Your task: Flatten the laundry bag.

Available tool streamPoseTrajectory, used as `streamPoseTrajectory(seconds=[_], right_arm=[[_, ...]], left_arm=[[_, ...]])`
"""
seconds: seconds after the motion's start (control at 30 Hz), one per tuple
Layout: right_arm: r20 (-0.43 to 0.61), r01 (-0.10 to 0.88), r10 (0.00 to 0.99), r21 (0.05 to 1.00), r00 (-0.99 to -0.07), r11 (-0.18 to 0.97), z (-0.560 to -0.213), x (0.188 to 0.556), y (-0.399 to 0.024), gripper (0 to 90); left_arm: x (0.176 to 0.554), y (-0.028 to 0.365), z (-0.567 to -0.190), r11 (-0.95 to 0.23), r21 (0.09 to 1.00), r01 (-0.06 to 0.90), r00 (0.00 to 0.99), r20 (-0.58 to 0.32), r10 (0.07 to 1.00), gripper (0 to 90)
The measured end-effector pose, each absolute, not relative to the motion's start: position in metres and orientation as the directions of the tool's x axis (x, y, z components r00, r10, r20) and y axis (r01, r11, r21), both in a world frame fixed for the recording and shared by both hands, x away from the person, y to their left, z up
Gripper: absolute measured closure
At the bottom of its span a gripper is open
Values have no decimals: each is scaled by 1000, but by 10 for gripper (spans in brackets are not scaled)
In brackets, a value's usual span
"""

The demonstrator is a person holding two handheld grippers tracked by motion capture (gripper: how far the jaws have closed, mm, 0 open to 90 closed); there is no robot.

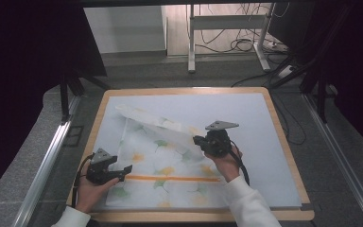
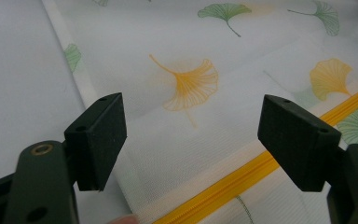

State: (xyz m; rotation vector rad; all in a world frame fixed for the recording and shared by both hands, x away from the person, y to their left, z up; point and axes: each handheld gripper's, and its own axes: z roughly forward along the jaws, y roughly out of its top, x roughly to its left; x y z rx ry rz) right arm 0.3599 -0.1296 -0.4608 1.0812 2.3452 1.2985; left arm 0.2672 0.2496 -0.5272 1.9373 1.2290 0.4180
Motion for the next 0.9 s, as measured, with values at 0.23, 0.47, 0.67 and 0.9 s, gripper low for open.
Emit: streamPoseTrajectory(seconds=[0.23,0.47,0.67,0.9], right_arm=[[137,491,718,813,-683,312,-460,362,-133,855],[137,492,723,815,-677,306,-460,364,-137,856],[142,493,727,818,-672,296,-460,367,-141,856],[152,502,732,817,-664,285,-460,371,-145,856]], left_arm=[[267,250,-527,-222,761,610,477,-129,869,233],[267,250,-527,-223,760,610,477,-129,869,233],[267,250,-527,-223,760,610,478,-129,869,233],[267,250,-527,-224,760,611,479,-129,868,233]])
